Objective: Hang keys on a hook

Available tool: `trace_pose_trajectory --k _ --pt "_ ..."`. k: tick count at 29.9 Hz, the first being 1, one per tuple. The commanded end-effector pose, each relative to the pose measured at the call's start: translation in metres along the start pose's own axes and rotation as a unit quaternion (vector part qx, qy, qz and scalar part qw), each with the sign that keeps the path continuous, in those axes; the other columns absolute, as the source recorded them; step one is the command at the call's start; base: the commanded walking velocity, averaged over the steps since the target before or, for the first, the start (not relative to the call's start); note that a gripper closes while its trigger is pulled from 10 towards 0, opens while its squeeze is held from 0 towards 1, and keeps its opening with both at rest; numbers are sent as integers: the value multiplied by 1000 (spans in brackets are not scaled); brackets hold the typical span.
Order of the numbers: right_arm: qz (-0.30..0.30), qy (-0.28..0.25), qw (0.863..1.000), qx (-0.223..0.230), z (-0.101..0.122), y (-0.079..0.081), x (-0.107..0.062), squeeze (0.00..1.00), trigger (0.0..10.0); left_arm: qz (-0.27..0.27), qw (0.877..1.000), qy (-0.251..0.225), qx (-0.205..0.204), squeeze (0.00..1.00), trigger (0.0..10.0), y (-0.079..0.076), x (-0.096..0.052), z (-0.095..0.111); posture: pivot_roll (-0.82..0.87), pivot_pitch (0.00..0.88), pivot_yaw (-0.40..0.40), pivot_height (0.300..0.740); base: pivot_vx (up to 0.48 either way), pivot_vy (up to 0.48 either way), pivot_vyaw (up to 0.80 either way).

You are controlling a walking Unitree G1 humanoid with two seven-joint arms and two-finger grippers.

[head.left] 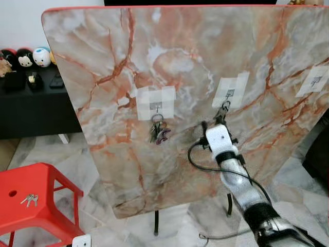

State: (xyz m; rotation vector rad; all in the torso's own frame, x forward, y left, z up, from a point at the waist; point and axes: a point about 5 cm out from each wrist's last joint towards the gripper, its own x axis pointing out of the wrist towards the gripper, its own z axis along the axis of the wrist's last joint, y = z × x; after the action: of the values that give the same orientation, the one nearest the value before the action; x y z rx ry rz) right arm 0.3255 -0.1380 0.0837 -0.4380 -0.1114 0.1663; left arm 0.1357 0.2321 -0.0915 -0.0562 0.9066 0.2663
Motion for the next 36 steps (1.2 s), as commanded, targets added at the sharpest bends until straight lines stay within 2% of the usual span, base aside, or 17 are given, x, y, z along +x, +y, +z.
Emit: trace_pose_trajectory --k 1,4,5,6,8,13,16,19,20,21,22,24,25,26,27,32,36 --pt "-23 27 999 -9 -8 -14 -4 0 10000 -8 1000 15 11 0 10000 -1 -1 -6 -5 0 -69 740 0 0 0" --pt "-59 99 993 40 -35 -24 -22 0 10000 -10 1000 16 17 0 10000 -1 -1 -6 -17 0 -59 740 0 0 0" --pt "-59 149 984 80 -54 -24 -35 0 10000 -10 1000 16 18 0 10000 0 -1 -5 -25 0 -50 740 0 0 0" --pt "-59 149 984 80 -54 -24 -35 0 10000 -10 1000 16 18 0 10000 0 -1 -5 -25 0 -50 740 0 0 0" --pt "-48 210 964 155 -77 -18 -52 0 10000 -12 999 17 25 0 10000 1 -1 -4 -35 0 -43 740 0 0 0" --pt "-71 325 916 225 -113 -7 -80 0 10000 -13 999 18 33 0 10000 2 0 -3 -35 0 -28 740 0 0 0" --pt "-44 349 908 228 -118 4 -88 0 10000 -13 999 19 34 0 10000 3 0 -3 -32 0 -20 740 0 0 0" --pt "-35 391 890 230 -128 18 -104 0 10000 -13 999 21 39 0 10000 4 -1 -4 -36 0 -17 740 0 0 0" --pt "-42 419 875 237 -135 24 -116 0 10000 -13 999 24 42 0 10000 4 -1 -5 -32 0 -15 740 0 0 0" --pt "-42 419 875 237 -135 24 -116 0 10000 -13 999 24 42 0 10000 4 -1 -5 -32 0 -15 740 0 0 0" --pt "-40 452 857 246 -142 32 -133 0 10000 -14 999 26 43 0 10000 4 -1 -6 -29 0 -13 740 0 0 0" --pt "-32 492 836 238 -150 42 -155 0 10000 -15 998 29 45 0 10000 4 -2 -8 -16 0 -17 740 0 0 0" --pt "-32 492 836 238 -150 42 -155 0 10000 -15 998 29 45 0 10000 4 -2 -8 -16 0 -17 740 0 0 0" --pt "-34 517 821 238 -155 46 -169 0 10000 -13 998 33 49 0 10000 4 -2 -9 -11 0 -19 740 0 0 0" --pt "-39 527 814 241 -156 47 -175 0 10000 -12 998 34 50 0 10000 5 -2 -9 -5 0 -20 740 0 0 0" --pt "-48 536 804 252 -160 49 -187 0 10000 -14 998 36 53 0 10000 5 -2 -9 -12 0 -20 740 0 0 0" --pt "-63 524 808 260 -160 43 -184 0 10000 -19 997 41 55 0 10000 1 -2 -10 -16 0 -19 740 0 70 400"
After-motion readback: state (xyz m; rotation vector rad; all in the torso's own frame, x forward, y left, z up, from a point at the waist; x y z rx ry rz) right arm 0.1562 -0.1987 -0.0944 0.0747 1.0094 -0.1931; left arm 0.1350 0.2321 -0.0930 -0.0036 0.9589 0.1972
